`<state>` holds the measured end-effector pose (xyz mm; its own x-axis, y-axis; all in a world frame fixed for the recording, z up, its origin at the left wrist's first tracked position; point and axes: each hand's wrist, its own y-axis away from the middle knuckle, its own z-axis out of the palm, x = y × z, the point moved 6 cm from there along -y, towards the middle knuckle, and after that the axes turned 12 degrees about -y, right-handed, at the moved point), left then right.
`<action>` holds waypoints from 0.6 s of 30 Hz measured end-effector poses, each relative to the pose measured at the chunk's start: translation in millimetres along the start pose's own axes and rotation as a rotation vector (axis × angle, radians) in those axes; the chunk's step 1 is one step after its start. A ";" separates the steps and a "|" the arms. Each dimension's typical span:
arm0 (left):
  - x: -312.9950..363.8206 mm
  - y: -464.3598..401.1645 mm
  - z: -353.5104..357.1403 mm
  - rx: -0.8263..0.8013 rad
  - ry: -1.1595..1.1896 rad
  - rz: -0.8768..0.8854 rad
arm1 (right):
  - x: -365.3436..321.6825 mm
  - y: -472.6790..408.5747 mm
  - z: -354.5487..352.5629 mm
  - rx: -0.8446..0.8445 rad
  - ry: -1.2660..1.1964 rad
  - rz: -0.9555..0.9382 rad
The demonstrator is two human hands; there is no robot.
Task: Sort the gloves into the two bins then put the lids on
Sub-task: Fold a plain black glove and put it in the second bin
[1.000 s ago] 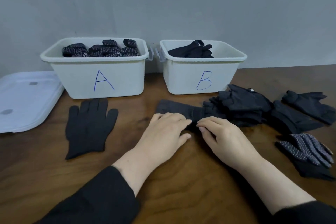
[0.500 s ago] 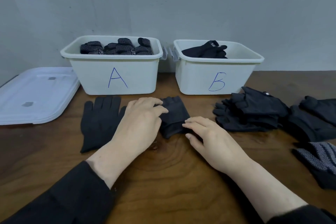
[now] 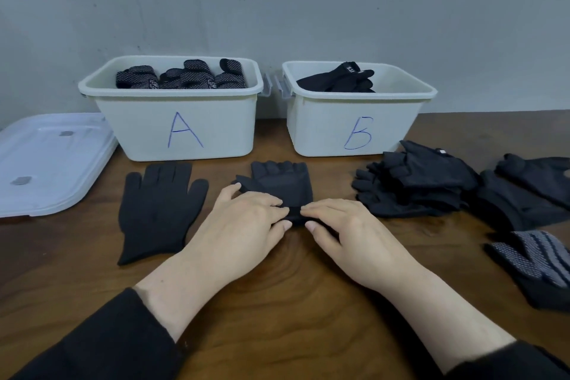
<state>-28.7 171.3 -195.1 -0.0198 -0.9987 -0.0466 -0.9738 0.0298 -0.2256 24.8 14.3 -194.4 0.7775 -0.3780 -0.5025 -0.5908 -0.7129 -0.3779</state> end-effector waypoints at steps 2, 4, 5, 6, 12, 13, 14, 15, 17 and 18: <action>3.3 -1.0 -2.9 0.025 0.039 -0.030 | 2.4 -0.2 -7.2 0.045 -0.017 -0.006; 13.5 -3.0 -7.5 0.069 0.062 -0.039 | 6.5 0.5 -20.8 0.139 -0.029 -0.001; 21.4 -3.9 -11.9 0.103 0.090 -0.029 | 8.6 1.5 -29.5 0.201 -0.023 0.001; 29.7 -4.7 -15.3 0.122 0.120 -0.020 | 11.4 3.0 -38.9 0.270 -0.009 0.006; 49.7 -1.3 -13.0 0.078 0.162 0.049 | 64.0 20.0 -94.1 0.522 0.174 0.198; 46.4 -0.9 -13.2 0.083 0.167 0.046 | 77.1 23.8 -99.2 0.496 0.213 0.284; 42.6 -1.3 -13.3 0.090 0.176 0.037 | 89.3 27.2 -101.6 0.451 0.242 0.374; 39.2 -1.9 -13.3 0.090 0.185 0.029 | 99.4 30.4 -101.6 0.405 0.252 0.452; 36.6 -3.9 -11.9 0.081 0.200 0.029 | 110.9 34.2 -98.5 0.366 0.230 0.526; 37.3 -4.4 -11.1 0.071 0.202 0.030 | 113.5 34.8 -97.7 0.384 0.209 0.536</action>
<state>-27.7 133.5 -185.1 -0.1001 -0.9851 0.1399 -0.9537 0.0550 -0.2955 113.5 -111.0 -188.6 0.3591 -0.7535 -0.5506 -0.9097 -0.1507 -0.3870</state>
